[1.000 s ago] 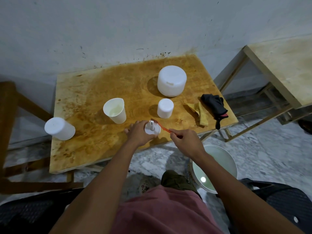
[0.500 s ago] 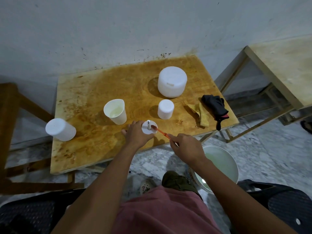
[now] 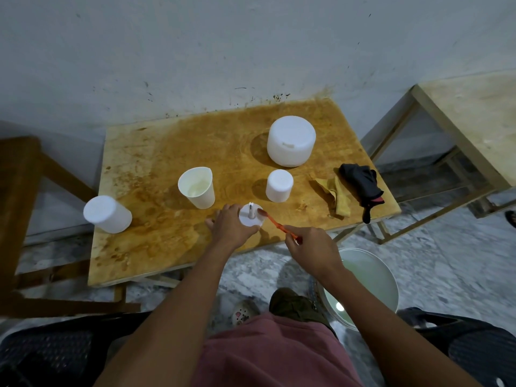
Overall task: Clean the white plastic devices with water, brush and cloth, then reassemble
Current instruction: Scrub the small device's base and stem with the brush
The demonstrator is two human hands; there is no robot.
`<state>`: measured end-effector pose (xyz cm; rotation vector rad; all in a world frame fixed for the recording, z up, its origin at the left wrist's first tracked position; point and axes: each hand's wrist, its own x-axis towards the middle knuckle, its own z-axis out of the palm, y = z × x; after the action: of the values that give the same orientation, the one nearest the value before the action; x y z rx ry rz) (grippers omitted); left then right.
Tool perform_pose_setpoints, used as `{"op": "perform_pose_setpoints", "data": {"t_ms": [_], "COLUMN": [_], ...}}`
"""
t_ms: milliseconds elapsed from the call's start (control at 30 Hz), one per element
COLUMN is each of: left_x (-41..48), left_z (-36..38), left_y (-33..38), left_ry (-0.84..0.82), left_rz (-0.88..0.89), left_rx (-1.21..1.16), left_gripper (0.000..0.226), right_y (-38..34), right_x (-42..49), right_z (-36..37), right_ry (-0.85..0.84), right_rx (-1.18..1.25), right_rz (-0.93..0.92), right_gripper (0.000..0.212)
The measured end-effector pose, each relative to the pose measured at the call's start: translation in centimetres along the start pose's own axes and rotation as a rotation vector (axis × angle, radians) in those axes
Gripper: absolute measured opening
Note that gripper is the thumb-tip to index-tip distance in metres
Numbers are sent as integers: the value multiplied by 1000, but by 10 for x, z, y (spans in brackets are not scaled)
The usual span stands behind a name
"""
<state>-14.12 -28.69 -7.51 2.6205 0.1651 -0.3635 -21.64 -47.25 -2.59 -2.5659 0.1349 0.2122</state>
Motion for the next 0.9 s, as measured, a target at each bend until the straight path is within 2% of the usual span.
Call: {"op": "perform_pose_setpoints", "data": {"t_ms": [100, 400, 567, 667, 733, 800, 833, 900], "left_x": [1, 2, 0, -5, -12, -22, -26, -28], "left_z": [1, 2, -1, -7, -14, -22, -27, -35], "left_y": [0, -1, -1, -11, -23, -40, -47, -59], "left_ry": [-1, -24, -63, -75, 63, 309, 436, 646], "left_rz": [-8, -11, -18, -43, -6, 82, 112, 104], "left_rx": [-2, -16, -50, -146, -276, -404, -426, -412], "left_gripper": [66, 67, 78, 83, 60, 27, 19, 25], "right_y": [1, 4, -8, -22, -33, -48, -55, -70], "right_x": [-2, -4, 0, 11, 23, 37, 44, 58], "right_z": [3, 2, -10, -23, -32, -38, -40, -42], "right_ry": [-3, -4, 109, 135, 114, 72, 46, -4], "right_rx": [140, 202, 305, 383, 385, 344, 311, 224], "right_rz": [52, 56, 4, -76, -129, -186, -206, -242], "right_gripper": [31, 30, 27, 24, 22, 20, 20, 19]}}
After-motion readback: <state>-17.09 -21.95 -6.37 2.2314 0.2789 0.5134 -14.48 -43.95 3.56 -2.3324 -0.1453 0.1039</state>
